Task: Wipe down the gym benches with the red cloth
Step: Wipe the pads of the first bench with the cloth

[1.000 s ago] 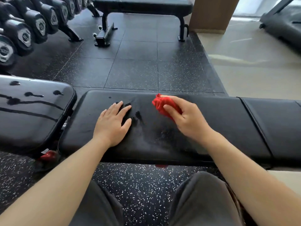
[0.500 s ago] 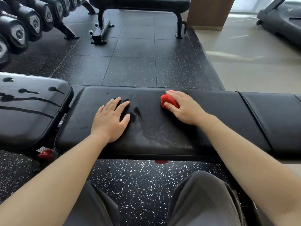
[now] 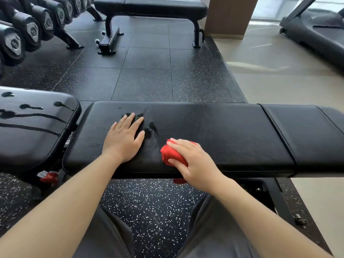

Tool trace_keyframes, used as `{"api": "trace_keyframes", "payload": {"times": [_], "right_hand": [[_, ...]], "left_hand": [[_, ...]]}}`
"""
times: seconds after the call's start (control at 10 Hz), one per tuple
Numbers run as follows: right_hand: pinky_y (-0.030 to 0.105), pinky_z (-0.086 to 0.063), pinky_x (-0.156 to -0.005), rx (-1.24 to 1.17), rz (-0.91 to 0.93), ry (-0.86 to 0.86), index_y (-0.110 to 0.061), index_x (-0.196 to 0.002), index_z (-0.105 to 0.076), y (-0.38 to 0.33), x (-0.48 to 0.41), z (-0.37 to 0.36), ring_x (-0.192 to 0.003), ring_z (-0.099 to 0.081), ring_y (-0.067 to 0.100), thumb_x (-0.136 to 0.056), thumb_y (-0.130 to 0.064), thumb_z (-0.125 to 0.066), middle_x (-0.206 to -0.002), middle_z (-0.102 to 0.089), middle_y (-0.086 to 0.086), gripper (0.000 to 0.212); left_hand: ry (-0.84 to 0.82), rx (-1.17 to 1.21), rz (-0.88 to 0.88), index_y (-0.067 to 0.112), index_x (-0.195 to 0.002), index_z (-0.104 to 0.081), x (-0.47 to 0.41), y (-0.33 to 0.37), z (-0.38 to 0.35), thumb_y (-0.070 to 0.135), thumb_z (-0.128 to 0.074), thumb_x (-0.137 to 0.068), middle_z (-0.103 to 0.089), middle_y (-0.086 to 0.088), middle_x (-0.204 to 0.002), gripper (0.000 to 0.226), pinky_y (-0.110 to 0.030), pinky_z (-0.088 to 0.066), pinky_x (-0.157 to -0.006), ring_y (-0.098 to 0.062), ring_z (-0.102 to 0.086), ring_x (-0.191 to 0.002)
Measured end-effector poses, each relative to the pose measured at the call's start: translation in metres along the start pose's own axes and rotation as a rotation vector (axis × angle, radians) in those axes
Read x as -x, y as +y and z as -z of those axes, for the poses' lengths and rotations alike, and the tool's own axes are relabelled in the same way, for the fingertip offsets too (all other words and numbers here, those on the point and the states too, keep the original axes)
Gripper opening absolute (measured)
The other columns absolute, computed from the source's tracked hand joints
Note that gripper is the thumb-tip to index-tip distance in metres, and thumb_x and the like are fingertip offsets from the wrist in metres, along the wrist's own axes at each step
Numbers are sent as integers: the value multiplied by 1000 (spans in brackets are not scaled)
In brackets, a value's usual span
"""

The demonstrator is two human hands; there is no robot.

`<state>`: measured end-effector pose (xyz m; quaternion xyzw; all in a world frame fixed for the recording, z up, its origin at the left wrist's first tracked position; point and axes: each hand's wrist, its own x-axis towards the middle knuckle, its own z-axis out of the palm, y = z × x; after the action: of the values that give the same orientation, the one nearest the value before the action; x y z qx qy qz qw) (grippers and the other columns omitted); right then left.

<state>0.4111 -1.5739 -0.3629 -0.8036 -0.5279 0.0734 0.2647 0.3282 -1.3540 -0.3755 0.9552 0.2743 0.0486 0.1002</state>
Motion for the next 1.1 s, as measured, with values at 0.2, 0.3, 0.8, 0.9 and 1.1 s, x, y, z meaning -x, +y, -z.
{"api": "trace_keyframes", "payload": {"times": [0.2, 0.3, 0.8, 0.9, 1.1], "right_hand": [[24, -34, -108, -234, -79, 180, -18, -128, -57, 17, -14, 44, -124, -50, 7, -88, -36, -51, -132, -57, -5, 45], [20, -34, -107, -189, -167, 249, -18, -129, -56, 40, -18, 62, -123, -51, 8, -92, -27, -56, -130, -58, -5, 38], [24, -18, -108, -44, -50, 56, -20, -134, -50, -23, 17, -18, -132, -40, 15, -89, -46, -39, -141, -48, -4, 54], [18, -11, -110, -84, 37, -12, -22, -136, -47, -35, 18, -21, -135, -35, 10, -90, -47, -37, -144, -44, -8, 54], [34, -28, -112, -135, 35, 150, -21, -133, -51, -28, 4, 12, -131, -41, 11, -90, -43, -43, -141, -48, -4, 49]], "left_hand": [[14, 15, -2, 34, -148, -21, -2, -2, -1, 45, -29, -97, -11, 7, -158, 53, -35, -4, -119, -12, -4, -146], [14, 13, -3, 34, -148, -22, -3, -3, 0, 45, -30, -96, -13, 5, -158, 53, -35, -5, -119, -13, -5, -146], [29, 20, -10, 32, -147, -25, -4, -2, -1, 44, -33, -96, -15, 4, -158, 53, -36, -6, -118, -14, -7, -146], [26, 20, -8, 33, -147, -24, -3, -1, -2, 44, -32, -97, -14, 4, -158, 52, -36, -6, -118, -14, -6, -146], [23, 11, -9, 33, -147, -24, -3, -2, 0, 44, -32, -96, -14, 4, -158, 53, -36, -6, -118, -14, -6, -146]]}}
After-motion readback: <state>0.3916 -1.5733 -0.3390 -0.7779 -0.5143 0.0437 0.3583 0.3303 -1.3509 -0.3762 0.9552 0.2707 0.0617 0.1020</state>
